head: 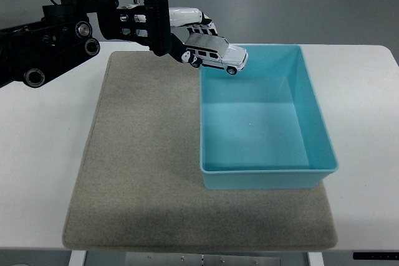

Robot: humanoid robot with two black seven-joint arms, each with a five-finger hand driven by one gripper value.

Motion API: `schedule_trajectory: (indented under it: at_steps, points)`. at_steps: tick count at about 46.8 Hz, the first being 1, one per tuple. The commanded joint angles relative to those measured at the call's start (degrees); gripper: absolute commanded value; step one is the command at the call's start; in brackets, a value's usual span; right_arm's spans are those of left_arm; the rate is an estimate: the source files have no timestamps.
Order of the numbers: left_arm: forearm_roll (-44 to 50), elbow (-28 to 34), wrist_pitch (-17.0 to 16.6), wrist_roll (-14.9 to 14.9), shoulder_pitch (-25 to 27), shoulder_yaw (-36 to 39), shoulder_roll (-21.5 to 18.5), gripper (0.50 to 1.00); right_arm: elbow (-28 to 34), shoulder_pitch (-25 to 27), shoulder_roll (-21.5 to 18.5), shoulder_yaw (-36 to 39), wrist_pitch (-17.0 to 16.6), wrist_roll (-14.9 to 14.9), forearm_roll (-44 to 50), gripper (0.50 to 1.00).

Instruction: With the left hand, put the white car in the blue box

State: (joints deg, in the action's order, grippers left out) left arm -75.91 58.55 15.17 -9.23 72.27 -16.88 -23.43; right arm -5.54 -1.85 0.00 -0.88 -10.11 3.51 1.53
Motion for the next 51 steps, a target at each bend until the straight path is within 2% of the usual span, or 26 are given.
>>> schedule_trajectory:
  at_steps: [1,26,32,39,43,48,51]
  points:
    - [-0.1,0.1,-0.2,0.0,-0.1,0.2,1.9,0.698,0.0,0.0,0.0,0.0,0.0,0.0,0.1,0.936]
    - [-0.3,-0.5,0.0,0.0,-2.2,1.0,4.3,0.703,0.0,0.0,0.0,0.0,0.0,0.0,0.1,0.936]
    - [-0.5,-0.6,0.0,0.1,-4.1,1.1,4.6,0.765,0.0,0.0,0.0,0.0,0.0,0.0,0.1,0.936]
    - [-0.7,-1.3,-0.1,0.0,-5.2,1.1,5.6,0.778,0.0,0.0,0.0,0.0,0.0,0.0,0.0,0.936]
    - [-0.7,-1.2,-0.1,0.0,-5.2,1.1,5.6,0.846,0.0,0.0,0.0,0.0,0.0,0.0,0.1,0.936]
    - [-0.7,-1.3,-0.1,0.0,-5.2,1.1,5.6,0.853,0.0,0.0,0.0,0.0,0.0,0.0,0.0,0.936]
    - [-0.6,-1.3,-0.3,0.0,-5.2,1.1,5.6,0.904,0.0,0.0,0.0,0.0,0.0,0.0,0.0,0.936]
